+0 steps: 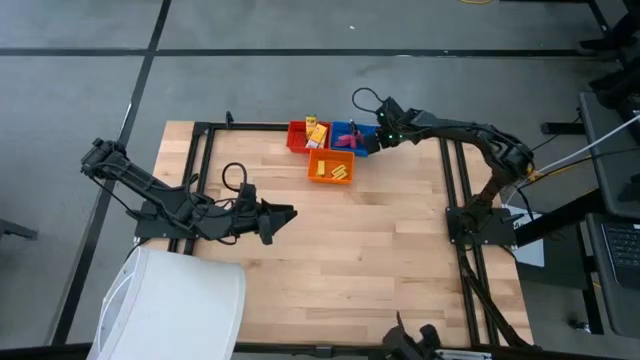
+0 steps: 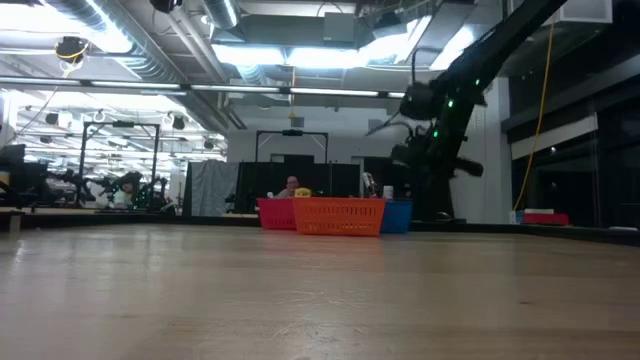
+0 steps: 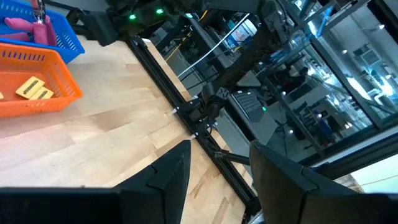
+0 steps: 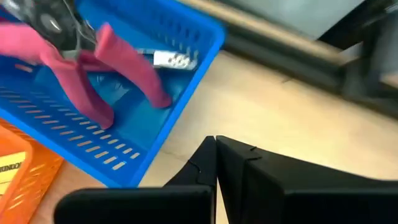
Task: Pick & Place School Supplies
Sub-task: Return to Home Position
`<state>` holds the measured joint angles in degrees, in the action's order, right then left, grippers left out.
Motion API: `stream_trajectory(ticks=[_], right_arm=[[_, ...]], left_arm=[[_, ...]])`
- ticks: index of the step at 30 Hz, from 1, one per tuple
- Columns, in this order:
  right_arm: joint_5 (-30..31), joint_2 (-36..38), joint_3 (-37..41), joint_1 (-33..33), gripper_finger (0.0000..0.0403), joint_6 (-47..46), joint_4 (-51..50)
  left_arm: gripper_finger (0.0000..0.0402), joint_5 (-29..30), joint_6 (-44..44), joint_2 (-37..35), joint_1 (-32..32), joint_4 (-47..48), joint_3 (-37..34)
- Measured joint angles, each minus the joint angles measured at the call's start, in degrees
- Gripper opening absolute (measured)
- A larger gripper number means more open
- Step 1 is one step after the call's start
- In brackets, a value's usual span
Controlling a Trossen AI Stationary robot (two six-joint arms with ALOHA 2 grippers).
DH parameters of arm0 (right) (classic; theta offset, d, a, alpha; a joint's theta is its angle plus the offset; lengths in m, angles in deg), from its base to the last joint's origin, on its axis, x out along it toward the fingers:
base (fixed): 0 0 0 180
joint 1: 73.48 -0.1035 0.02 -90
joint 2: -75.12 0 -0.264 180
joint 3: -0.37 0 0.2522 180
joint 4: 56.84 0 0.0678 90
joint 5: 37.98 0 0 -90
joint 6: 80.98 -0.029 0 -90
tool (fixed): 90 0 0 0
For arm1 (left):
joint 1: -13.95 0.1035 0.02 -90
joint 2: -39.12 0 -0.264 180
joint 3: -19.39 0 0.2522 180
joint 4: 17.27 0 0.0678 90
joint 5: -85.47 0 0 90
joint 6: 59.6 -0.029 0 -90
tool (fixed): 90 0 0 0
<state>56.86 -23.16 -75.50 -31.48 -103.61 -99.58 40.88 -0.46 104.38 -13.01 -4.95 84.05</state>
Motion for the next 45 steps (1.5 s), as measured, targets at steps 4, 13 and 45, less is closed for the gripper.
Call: stream_trajectory(ticks=[4, 13, 45], right_arm=[[4.4, 6.7, 0.0, -1.4, 0.0, 0.3, -2.5], [1.9, 28.7, 0.0, -8.4, 0.0017, 3.7, -8.2], [20.9, 64.8, 8.0, -47.0, 0.0022, -12.3, -1.0]], left_arm=[[0.0161, 0.1, -2.8, 0.0, 0.0, 0.5, 0.0], [0.0149, 0.8, -25.5, -6.6, -0.3, 9.4, 0.0], [0.0098, -48.7, -43.4, -61.5, 39.4, 4.8, -43.3]])
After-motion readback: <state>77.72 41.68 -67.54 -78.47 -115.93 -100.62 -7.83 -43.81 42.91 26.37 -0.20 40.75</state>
